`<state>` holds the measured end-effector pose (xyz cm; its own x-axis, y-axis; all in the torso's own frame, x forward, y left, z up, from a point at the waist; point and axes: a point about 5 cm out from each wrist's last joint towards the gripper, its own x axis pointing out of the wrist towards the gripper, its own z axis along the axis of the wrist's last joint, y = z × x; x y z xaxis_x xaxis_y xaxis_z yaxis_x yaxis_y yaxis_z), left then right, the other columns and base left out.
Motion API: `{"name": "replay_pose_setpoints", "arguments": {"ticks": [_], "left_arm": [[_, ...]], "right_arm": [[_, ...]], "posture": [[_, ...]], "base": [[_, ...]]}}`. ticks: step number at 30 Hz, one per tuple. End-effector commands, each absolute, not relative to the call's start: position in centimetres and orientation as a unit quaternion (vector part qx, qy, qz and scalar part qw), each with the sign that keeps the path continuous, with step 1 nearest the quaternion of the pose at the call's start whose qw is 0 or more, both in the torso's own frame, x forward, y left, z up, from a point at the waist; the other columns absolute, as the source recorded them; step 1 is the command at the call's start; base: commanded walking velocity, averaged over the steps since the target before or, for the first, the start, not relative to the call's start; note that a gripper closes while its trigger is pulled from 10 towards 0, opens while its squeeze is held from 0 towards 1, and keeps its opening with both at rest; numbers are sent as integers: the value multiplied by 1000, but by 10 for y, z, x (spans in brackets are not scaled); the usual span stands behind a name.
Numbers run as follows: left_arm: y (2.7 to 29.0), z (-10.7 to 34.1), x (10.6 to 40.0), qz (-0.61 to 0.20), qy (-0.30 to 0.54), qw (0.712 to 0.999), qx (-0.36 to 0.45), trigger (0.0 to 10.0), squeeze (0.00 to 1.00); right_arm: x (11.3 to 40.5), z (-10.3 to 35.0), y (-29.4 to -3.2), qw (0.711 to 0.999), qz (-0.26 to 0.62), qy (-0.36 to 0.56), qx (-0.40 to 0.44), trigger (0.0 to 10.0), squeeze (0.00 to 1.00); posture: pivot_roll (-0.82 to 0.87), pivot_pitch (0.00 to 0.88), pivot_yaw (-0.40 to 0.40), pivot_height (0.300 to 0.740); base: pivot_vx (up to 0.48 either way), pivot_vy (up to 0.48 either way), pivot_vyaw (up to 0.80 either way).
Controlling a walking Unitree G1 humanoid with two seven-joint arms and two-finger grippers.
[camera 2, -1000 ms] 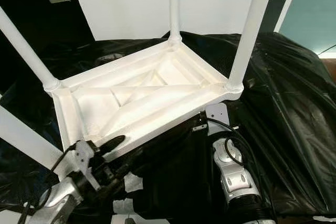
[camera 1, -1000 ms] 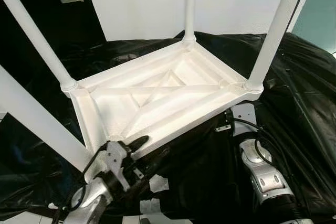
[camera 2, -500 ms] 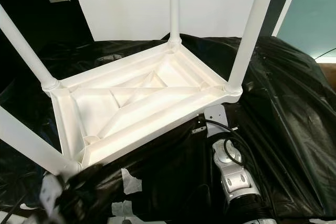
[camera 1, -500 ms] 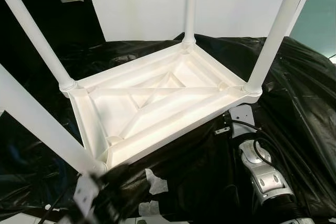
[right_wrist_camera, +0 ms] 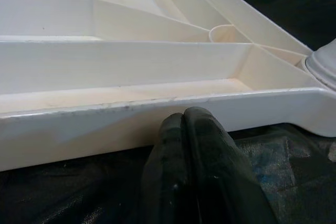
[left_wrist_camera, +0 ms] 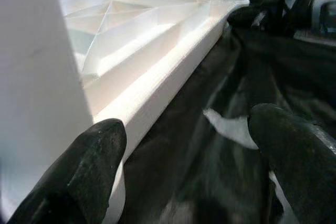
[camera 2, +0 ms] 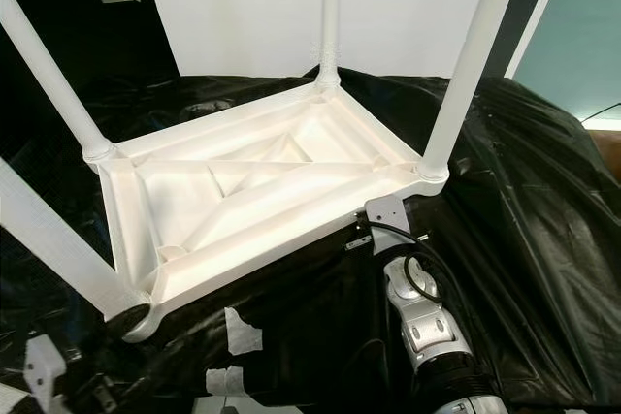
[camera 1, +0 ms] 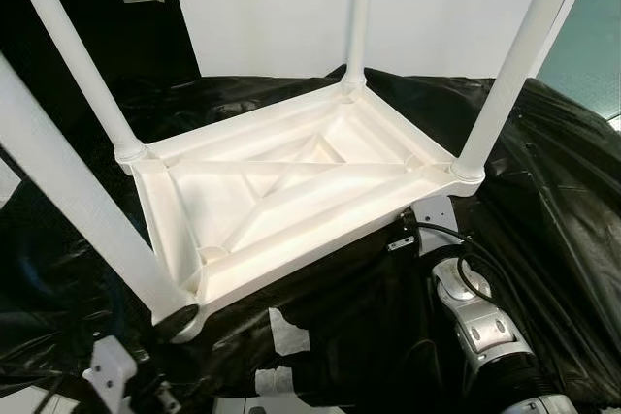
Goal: Building children table
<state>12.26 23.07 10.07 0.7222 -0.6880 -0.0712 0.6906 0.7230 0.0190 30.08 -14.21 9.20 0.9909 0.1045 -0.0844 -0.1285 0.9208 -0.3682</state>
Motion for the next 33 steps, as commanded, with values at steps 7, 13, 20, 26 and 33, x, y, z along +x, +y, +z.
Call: {"name": "replay_pose_setpoints", "arguments": {"ticks": [7, 13, 20, 26, 33], "left_arm": [[251, 92, 95, -372, 97, 923, 21, 10000, 286], [270, 101, 109, -313, 63, 947, 35, 10000, 282], [293, 117, 124, -269, 26, 961, 59, 10000, 282], [298, 137, 145, -260, -14, 963, 68, 10000, 282], [294, 152, 161, -279, -50, 958, 55, 10000, 278]], "right_arm": [[303, 89, -139, 977, 73, 34, -197, 10000, 0], [304, 87, -128, 976, 90, 34, -196, 10000, 0], [304, 86, -122, 975, 99, 34, -194, 10000, 0], [304, 84, -124, 975, 96, 35, -196, 10000, 0], [304, 83, -128, 976, 87, 38, -196, 10000, 0]], "posture": [[196, 0, -24, 740], [216, 0, -37, 740], [214, 0, -38, 740], [200, 0, -28, 740], [188, 0, -19, 740]], "base": [[0, 0, 0], [0, 0, 0], [0, 0, 0], [0, 0, 0], [0, 0, 0]]}}
